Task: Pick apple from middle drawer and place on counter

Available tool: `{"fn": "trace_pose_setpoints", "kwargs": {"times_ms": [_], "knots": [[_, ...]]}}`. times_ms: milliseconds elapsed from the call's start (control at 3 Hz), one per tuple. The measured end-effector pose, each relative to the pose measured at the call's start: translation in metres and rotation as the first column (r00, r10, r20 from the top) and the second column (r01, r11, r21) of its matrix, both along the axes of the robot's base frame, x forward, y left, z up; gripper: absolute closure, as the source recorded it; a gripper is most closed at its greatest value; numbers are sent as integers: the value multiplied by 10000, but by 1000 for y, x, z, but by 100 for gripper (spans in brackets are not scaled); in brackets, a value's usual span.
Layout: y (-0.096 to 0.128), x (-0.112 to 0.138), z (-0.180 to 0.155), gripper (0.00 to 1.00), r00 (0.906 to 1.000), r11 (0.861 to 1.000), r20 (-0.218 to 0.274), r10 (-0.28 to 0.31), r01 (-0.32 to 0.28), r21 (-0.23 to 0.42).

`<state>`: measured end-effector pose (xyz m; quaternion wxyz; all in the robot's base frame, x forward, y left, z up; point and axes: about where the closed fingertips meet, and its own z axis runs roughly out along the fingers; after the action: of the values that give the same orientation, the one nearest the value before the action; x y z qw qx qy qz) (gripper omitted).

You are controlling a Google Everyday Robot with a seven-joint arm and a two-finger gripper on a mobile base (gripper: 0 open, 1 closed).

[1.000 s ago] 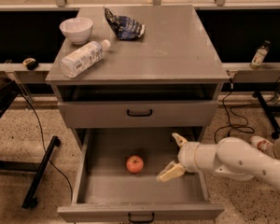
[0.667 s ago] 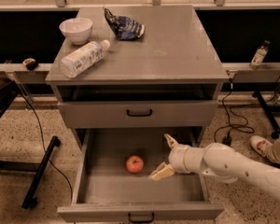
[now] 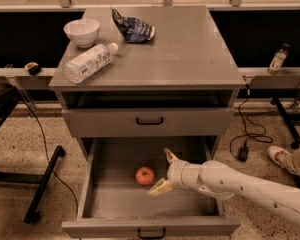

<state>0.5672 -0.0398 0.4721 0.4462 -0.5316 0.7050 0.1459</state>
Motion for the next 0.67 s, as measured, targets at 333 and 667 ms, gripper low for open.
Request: {"fn": "trace_pose_setpoints", "kwargs": {"times_ms": [333, 667], "knots": [[12, 10, -20, 0, 9995, 9983, -288, -89, 106, 575], [33, 16, -37, 0, 9976, 9931, -677, 148, -68, 1169]]}}
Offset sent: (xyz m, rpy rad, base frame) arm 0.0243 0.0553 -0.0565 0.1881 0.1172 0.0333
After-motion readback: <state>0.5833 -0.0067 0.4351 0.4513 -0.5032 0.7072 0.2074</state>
